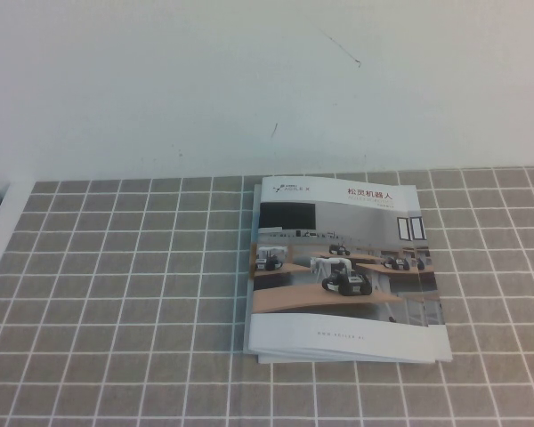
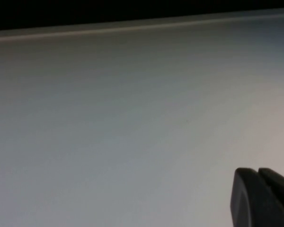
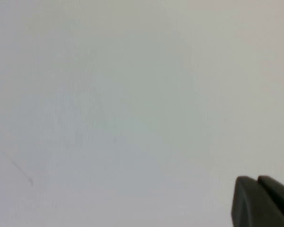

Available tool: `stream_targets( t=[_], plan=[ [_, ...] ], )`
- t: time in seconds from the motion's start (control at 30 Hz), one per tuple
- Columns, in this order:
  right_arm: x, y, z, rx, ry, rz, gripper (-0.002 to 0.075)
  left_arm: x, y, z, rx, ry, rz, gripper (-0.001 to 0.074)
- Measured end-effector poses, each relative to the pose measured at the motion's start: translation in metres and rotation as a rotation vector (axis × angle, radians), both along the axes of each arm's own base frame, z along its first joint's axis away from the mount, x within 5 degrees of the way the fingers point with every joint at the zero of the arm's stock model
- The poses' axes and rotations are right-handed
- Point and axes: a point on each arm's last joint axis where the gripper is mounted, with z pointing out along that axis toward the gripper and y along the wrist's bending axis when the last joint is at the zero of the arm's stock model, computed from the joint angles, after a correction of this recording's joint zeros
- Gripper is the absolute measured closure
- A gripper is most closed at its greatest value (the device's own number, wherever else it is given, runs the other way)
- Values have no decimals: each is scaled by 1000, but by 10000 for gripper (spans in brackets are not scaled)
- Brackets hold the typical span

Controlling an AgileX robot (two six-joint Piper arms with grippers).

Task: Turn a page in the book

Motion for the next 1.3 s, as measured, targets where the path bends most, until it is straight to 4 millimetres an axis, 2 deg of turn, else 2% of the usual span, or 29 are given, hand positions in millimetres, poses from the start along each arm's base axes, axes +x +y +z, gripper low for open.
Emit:
stream_targets(
  t=[0.2, 0.43, 0.53, 0.63, 0.73, 0.77, 0.87, 0.93, 1.03, 1.13, 1.2, 1.3],
  plan=[
    [-6, -2, 15, 50, -179, -3, 727, 10, -3, -5, 40, 114, 17, 738],
    [-21, -5, 35, 192, -460, 52, 727, 10, -5, -5, 23, 138, -92, 738],
    [-23, -5, 41, 209, -477, 63, 727, 18, 1, 3, -82, 288, -136, 738],
    [-27, -4, 65, 206, -460, 74, 727, 24, 8, 24, -179, 523, -135, 738],
    [-36, -2, 95, 195, -406, 87, 727, 23, 9, 49, -184, 697, -103, 738],
    [-37, -1, 98, 195, -369, 91, 727, 25, 9, 57, -180, 754, -91, 738],
    [-42, 0, 122, 193, -328, 102, 727, 43, 8, 72, -171, 922, -65, 738],
    [-37, 1, 134, 193, -278, 103, 727, 58, 6, 72, -170, 1048, -52, 738],
    [-21, 2, 147, 194, -132, 105, 727, 89, 2, 56, -179, 1326, -41, 738],
    [4, 5, 147, 160, 120, 96, 727, 114, -2, 32, -181, 1583, -24, 738],
    [22, 7, 137, 117, 309, 89, 727, 129, -4, 17, -183, 1718, -14, 738],
    [49, 10, 116, 14, 581, 104, 727, 147, -7, 6, -202, 1794, -19, 738]
  ],
)
